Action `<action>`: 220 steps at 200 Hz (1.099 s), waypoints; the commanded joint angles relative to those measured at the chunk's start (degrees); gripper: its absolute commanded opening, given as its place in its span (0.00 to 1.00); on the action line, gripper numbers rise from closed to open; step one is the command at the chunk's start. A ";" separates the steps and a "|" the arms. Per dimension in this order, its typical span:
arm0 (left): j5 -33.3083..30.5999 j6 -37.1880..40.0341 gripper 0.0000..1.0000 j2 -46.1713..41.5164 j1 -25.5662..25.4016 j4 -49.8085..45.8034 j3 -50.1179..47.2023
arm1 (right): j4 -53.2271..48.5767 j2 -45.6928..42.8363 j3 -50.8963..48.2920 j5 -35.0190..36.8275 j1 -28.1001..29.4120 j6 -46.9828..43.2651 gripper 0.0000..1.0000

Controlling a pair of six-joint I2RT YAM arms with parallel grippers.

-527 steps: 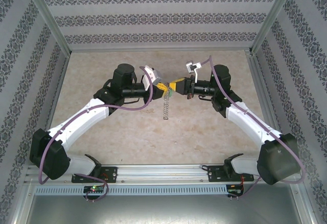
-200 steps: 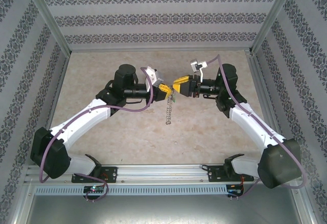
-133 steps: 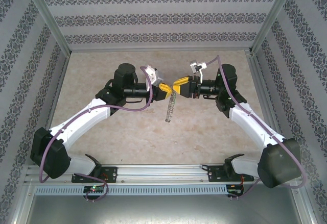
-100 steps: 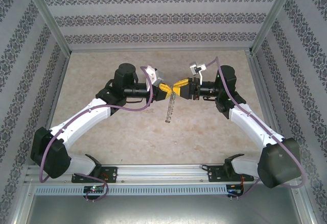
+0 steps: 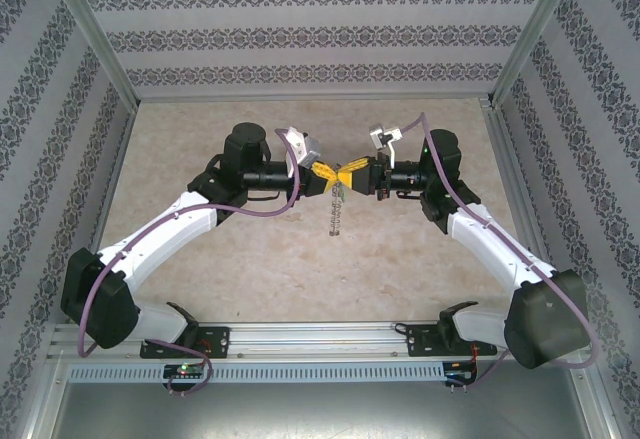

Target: Put the keys on the keyring

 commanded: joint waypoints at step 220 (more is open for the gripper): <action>-2.35 -1.01 0.00 -1.72 -0.48 3.76 0.66 | -2.27 0.76 -0.14 0.65 1.36 -3.97 0.00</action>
